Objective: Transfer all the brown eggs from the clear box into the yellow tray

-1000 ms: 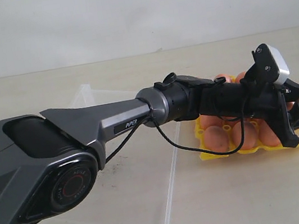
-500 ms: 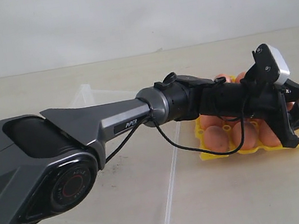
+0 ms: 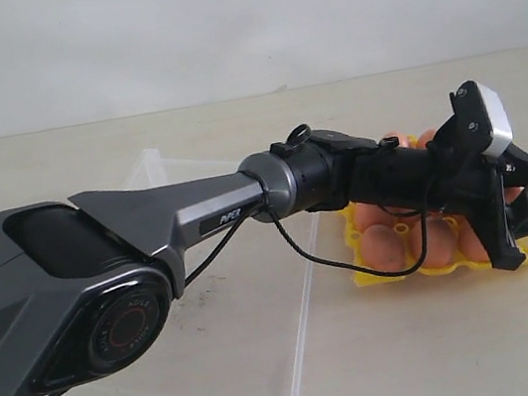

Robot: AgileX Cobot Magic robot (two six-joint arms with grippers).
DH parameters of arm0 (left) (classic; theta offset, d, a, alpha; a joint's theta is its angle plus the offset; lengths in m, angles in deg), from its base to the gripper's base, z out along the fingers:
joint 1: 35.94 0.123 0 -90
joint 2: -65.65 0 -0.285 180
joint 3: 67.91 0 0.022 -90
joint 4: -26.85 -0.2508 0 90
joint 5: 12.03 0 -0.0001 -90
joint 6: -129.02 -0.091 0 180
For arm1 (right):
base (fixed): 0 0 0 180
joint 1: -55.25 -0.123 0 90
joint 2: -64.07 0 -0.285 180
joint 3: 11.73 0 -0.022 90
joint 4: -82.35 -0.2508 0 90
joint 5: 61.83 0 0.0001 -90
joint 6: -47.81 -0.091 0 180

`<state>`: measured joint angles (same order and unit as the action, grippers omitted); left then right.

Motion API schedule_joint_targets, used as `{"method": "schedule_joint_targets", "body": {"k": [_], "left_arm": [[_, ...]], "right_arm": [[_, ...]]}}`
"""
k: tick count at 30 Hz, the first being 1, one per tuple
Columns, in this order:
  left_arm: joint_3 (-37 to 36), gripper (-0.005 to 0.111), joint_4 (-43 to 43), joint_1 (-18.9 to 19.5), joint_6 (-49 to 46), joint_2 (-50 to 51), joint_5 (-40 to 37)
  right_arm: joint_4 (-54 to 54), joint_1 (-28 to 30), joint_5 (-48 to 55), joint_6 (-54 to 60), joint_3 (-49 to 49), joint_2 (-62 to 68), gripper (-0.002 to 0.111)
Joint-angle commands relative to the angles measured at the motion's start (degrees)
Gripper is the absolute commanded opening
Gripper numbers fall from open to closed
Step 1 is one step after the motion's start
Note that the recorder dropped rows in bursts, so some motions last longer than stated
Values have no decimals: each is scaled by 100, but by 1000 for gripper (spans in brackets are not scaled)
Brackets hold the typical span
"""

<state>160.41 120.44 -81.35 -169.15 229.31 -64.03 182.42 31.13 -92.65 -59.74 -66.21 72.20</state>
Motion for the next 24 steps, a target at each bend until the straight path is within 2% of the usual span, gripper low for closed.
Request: {"method": "schedule_joint_targets", "body": {"k": [1, 7, 11, 24], "left_arm": [[-89, 4, -379, -36, 229, 119, -347], [-89, 4, -570, -46, 418, 73, -501], [-89, 4, -1177, -46, 807, 26, -410], [-89, 4, -982, -46, 936, 60, 130]], "right_arm": [[-13, 10, 15, 20, 17, -34, 0], [-13, 10, 15, 20, 17, -34, 0], [-13, 10, 10, 34, 17, -34, 0], [-13, 10, 0, 33, 17, -34, 0]]}}
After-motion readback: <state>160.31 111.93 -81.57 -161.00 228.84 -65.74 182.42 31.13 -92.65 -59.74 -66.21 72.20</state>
